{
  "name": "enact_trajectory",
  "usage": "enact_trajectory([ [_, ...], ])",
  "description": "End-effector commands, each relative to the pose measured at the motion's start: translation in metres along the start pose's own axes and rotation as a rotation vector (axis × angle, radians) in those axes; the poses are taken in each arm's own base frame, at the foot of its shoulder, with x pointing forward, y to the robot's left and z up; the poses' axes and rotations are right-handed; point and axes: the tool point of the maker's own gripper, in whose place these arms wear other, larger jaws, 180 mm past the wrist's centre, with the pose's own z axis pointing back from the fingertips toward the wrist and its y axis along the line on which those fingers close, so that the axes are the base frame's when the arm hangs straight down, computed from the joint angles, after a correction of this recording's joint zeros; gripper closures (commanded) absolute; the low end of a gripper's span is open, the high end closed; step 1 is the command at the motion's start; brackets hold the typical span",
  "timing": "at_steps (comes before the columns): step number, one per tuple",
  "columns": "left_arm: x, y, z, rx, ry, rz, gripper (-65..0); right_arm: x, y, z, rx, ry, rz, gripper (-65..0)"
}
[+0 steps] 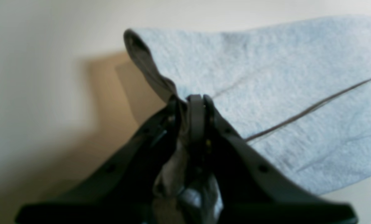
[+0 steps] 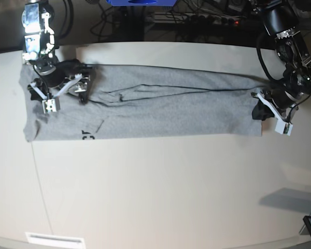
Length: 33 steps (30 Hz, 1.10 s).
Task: Fold the T-shirt properly
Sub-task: 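Grasp the shirt's end edge with the left gripper, then fold the grasped end with the left gripper toward the right gripper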
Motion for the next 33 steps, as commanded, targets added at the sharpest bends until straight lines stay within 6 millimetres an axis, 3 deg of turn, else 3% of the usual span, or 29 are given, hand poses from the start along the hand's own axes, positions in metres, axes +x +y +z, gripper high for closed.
enact_trajectory([
  [1,0.017,0.002,0.007,0.009,-0.041,-0.031,0.0,-0.043,-0.003,0.005,-0.013,0.181,-0.017,-58.9],
  [6,0.029,-0.034,0.001,-0.048,-0.036,-0.123,0.0,-0.043,-0.003,0.005,-0.013,0.181,-0.017,-58.9],
  [16,0.033,-0.074,-0.011,-0.095,-0.036,-0.068,0.0,-0.044,-0.005,0.005,-0.016,0.184,-0.019,-58.9],
  [26,0.035,-0.092,-0.016,-0.11,-0.065,0.027,0.0,-0.044,-0.005,0.005,-0.016,0.184,-0.019,-58.9],
  [33,0.034,-0.135,-0.034,-0.195,-0.042,0.048,0.0,-0.044,-0.005,0.006,-0.016,0.185,-0.019,-58.9],
])
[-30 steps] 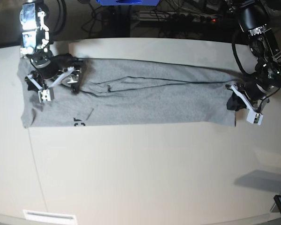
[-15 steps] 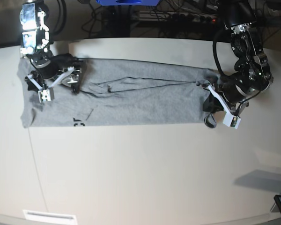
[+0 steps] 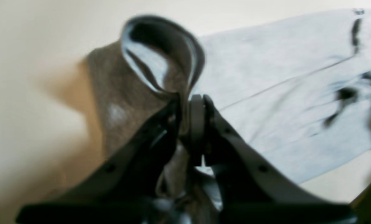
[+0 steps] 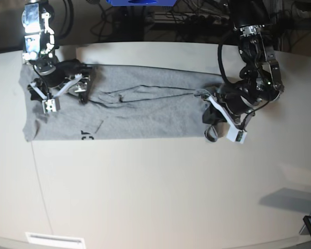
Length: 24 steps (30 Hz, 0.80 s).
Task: Fold the T-shirt properly
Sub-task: 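Fold the grasped end with the left gripper toward the right gripper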
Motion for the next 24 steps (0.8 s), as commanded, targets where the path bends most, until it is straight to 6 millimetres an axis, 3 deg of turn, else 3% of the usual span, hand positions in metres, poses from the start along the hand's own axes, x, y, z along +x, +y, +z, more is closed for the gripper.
enact_trajectory([
  [1,0.017,-0.005,0.002,-0.013,-0.057,0.001,0.0,-0.044,-0.004,0.005,-0.015,0.185,-0.018,-58.9],
  [9,0.022,-0.039,-0.015,-0.091,-0.06,0.011,0.0,-0.045,-0.006,0.006,-0.017,0.187,-0.016,-58.9],
  [17,0.008,-0.044,-0.026,-0.114,-0.026,0.057,0.0,-0.045,-0.005,0.006,-0.016,0.187,-0.015,-58.9],
  [24,0.008,-0.064,-0.033,-0.16,-0.02,0.046,0.0,-0.045,-0.004,0.006,-0.014,0.187,-0.016,-58.9],
])
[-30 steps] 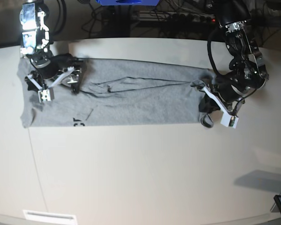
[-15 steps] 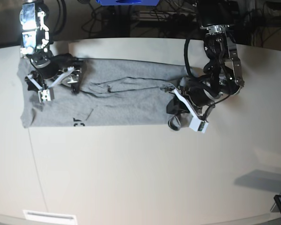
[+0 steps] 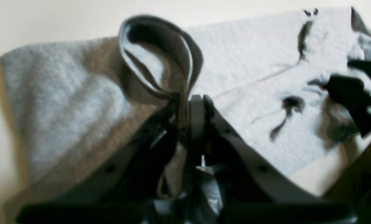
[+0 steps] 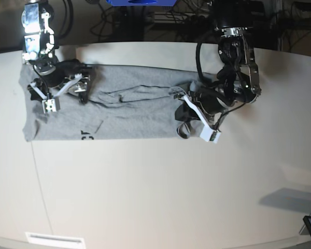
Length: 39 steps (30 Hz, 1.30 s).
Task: Fold the T-shirt properly
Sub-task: 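Fold the grasped end with the left gripper toward the right gripper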
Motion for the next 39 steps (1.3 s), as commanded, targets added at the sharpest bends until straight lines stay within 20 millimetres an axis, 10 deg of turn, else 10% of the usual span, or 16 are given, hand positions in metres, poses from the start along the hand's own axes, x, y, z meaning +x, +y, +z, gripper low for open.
enact_trajectory([
  [1,0.018,-0.009,0.001,-0.029,-0.057,-0.018,0.0,-0.045,-0.003,0.006,-0.013,0.187,-0.018,-58.9],
  [28,0.008,-0.021,-0.013,-0.063,-0.022,0.027,0.0,-0.045,-0.002,0.005,-0.01,0.187,-0.02,-58.9],
  [39,0.017,-0.039,-0.016,-0.129,-0.061,0.035,-28.7,-0.048,-0.002,0.006,-0.01,0.202,-0.02,-58.9],
])
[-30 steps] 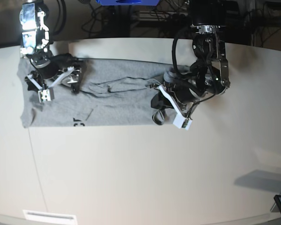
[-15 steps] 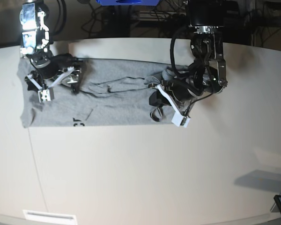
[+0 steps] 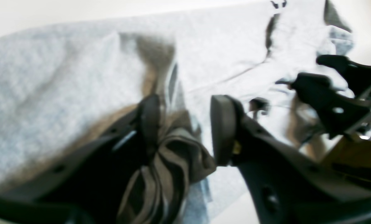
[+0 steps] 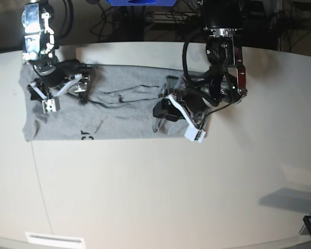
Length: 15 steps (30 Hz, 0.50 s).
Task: Fold the T-shirt properly
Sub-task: 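Fold the grasped end with the left gripper toward the right gripper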
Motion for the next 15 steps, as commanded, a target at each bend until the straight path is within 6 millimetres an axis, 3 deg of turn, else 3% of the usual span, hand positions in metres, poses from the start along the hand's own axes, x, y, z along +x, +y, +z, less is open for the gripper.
enact_trajectory([
  [1,0.026,-0.013,0.004,-0.056,-0.08,-0.034,-29.7,-0.048,-0.003,0.006,-0.011,0.208,-0.017,-58.9],
  [11,0.063,-0.056,0.016,-0.297,-0.22,-0.073,-29.9,-0.048,-0.003,0.006,-0.012,0.209,-0.017,-58.9],
  [15,0.068,-0.048,0.025,-0.252,-0.227,-0.11,-29.6,-0.049,-0.004,0.006,-0.014,0.212,-0.018,-58.9],
])
